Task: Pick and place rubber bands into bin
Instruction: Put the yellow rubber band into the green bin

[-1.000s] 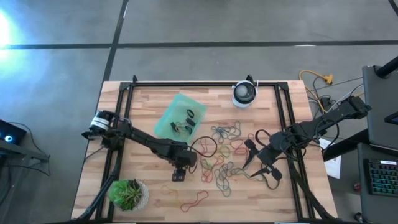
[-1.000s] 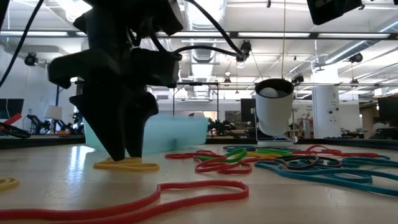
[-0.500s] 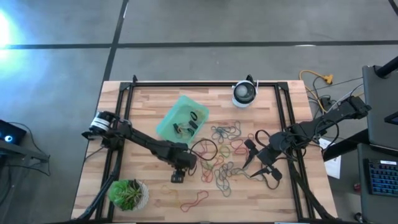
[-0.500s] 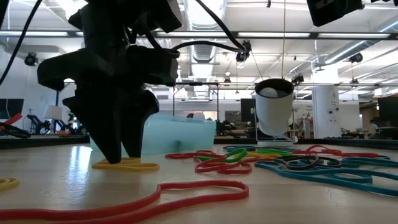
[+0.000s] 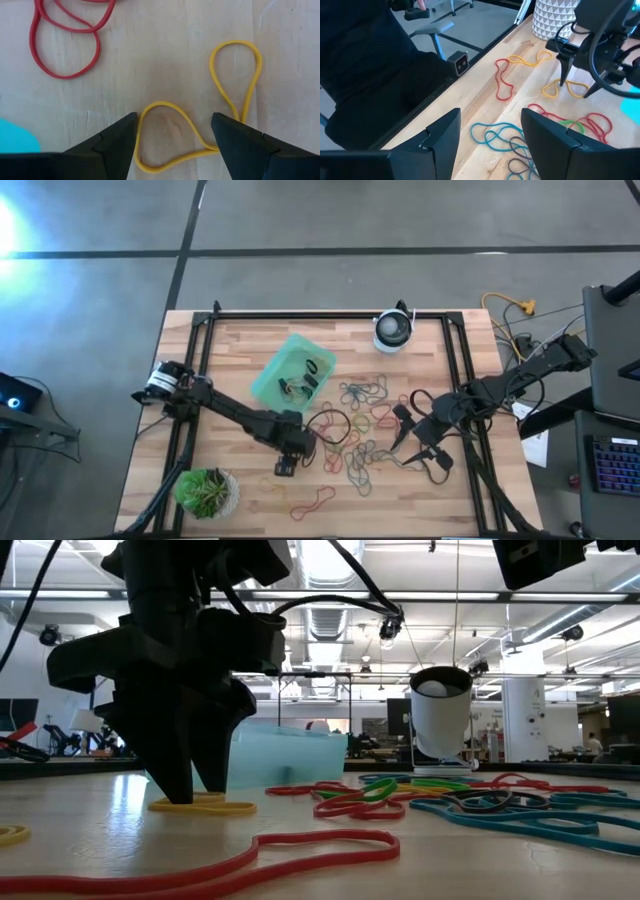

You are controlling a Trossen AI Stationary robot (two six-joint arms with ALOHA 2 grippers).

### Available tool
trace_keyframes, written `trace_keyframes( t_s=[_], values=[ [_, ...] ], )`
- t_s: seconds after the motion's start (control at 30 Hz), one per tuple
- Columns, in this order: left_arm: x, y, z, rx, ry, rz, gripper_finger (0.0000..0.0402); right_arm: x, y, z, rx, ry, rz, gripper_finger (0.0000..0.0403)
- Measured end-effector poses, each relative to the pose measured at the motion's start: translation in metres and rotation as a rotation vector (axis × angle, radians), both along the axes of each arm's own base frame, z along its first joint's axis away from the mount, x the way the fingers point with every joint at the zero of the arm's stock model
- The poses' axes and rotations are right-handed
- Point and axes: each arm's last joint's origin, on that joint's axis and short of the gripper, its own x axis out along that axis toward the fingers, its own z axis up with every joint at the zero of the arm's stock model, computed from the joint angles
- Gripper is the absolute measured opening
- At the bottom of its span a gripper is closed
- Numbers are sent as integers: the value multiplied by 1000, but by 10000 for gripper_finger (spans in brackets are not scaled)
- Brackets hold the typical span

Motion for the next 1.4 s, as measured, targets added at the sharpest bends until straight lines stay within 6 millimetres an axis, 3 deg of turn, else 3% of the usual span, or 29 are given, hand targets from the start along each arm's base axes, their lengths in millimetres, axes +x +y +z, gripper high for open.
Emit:
trace_keyframes(
  t_s=[0.73,1.03,1.27,1.4],
  values=[
    [-4,-14,0,-68,19,-9,234,-1,0,-5,7,17,-7,203],
    [-7,-18,-2,-74,28,-22,121,-1,0,-6,3,16,-6,203],
    [-7,-19,-18,-64,67,-36,16,-1,-1,-6,3,18,-7,203],
    [-6,-20,-26,-41,84,-49,6,-1,-1,-7,2,18,-7,203]
  ],
)
